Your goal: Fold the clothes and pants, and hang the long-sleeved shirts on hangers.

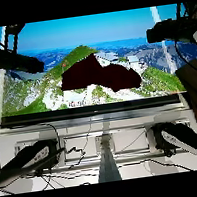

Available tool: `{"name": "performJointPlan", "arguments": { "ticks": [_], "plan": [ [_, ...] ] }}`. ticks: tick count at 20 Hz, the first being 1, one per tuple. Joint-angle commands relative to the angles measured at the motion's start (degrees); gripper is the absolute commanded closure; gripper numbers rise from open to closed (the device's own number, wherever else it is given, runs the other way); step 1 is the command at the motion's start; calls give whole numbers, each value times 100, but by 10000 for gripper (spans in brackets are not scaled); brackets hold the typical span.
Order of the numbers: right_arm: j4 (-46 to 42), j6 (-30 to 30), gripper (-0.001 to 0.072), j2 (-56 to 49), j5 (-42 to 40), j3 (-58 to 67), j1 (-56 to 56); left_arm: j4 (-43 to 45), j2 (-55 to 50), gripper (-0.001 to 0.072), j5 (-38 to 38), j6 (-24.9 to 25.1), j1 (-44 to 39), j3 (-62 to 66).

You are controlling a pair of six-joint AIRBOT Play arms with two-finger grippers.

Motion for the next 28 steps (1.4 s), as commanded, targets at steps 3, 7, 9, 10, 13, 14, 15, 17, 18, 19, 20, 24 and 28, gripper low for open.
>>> {"name": "performJointPlan", "arguments": {
  "ticks": [3, 7, 9, 10, 13, 14, 15, 17, 18, 19, 20, 24, 28],
  "plan": [
    [0, 2, 701, 2, 0, 0, 2, -66, -2, 687, 31, 2, 4, 2],
    [0, 0, 702, 2, 0, 0, 4, -85, -2, 687, 114, 4, 4, -2],
    [0, 2, 701, 2, 0, 0, 2, -83, -35, 687, 127, 7, 4, -2],
    [0, 2, 701, 2, 0, 0, 4, -79, -81, 687, 116, 7, 7, -7],
    [0, 2, 702, 2, 0, 0, 4, 13, -243, 687, 155, 4, 11, -234],
    [0, 2, 701, 2, 0, 0, 4, 52, -286, 687, 199, 15, 15, -376],
    [0, 0, 701, 2, 0, 0, 4, 46, -304, 687, 293, 94, 55, -590],
    [0, 0, 701, 2, 0, 0, 4, 44, -304, 686, 514, 90, 234, -1176],
    [2, 2, 701, 2, 0, 0, 4, 35, -304, 675, 597, 87, 369, -1519],
    [4, 2, 701, 2, -2, 0, 4, -46, -304, 675, 706, 87, 540, -1888],
    [7, 2, 701, 2, -2, 0, 4, -291, -304, 670, 885, 87, 704, -2216],
    [0, 2, 702, 2, -337, 2, 2, -1327, -413, 89, 1705, 94, 970, -2983],
    [48, 4, 701, 4, -474, 0, 2, -1683, -929, 90, 2245, 546, 599, -3023]
  ]
}}
